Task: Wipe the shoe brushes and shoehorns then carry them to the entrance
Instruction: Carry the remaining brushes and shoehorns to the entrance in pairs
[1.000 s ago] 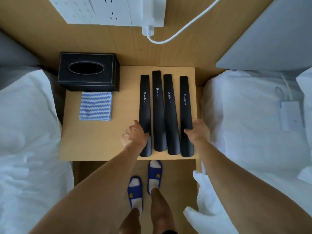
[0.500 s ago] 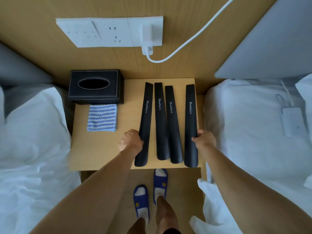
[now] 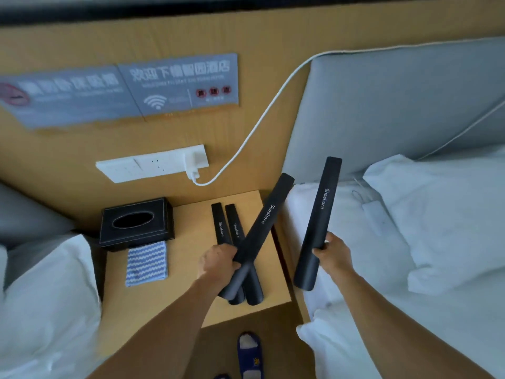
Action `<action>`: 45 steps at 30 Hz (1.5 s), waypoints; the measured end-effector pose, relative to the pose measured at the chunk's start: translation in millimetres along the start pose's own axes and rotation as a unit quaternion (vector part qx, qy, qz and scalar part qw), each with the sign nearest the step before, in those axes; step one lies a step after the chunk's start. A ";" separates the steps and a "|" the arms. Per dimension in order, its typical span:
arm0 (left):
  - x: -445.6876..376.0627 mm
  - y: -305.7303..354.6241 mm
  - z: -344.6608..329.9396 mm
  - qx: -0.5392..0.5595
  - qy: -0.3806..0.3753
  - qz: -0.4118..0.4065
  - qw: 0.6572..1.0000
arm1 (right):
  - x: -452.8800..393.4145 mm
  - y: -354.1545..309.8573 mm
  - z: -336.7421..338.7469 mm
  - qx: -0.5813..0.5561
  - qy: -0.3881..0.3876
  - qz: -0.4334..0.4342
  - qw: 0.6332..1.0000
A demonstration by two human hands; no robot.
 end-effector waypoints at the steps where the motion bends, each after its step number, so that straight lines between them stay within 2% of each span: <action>1: 2.3 15.1 9.4 0.013 0.006 -0.011 1.000 | 4.2 -2.5 13.8 -0.011 0.008 0.004 1.000; 8: 16.9 126.8 86.5 0.114 0.035 -0.135 0.984 | 37.2 -31.9 114.0 -0.117 0.074 0.045 0.989; 17: 87.1 247.5 195.0 0.228 0.066 -0.293 0.926 | 123.5 -86.3 241.7 -0.240 0.193 0.134 0.942; 26: 204.2 306.4 263.8 0.193 0.096 -0.456 0.863 | 256.1 -108.3 312.1 -0.234 0.305 0.173 0.907; 34: 307.1 344.0 276.2 0.196 0.120 -0.553 0.801 | 385.7 -81.1 364.5 -0.240 0.390 0.157 0.875; 45: 443.5 411.5 201.7 0.212 -0.009 -0.628 0.749 | 545.5 20.8 395.6 -0.232 0.511 0.073 0.824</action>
Point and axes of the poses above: each hand's wrist, its own x-axis away from the middle knuckle, its own z-axis out of the back of the hand, y = z × x, the point moved 7 cm from there along -x, towards the middle knuckle, and after that the axes turned 3 degrees about x, right-handed, at the moved point
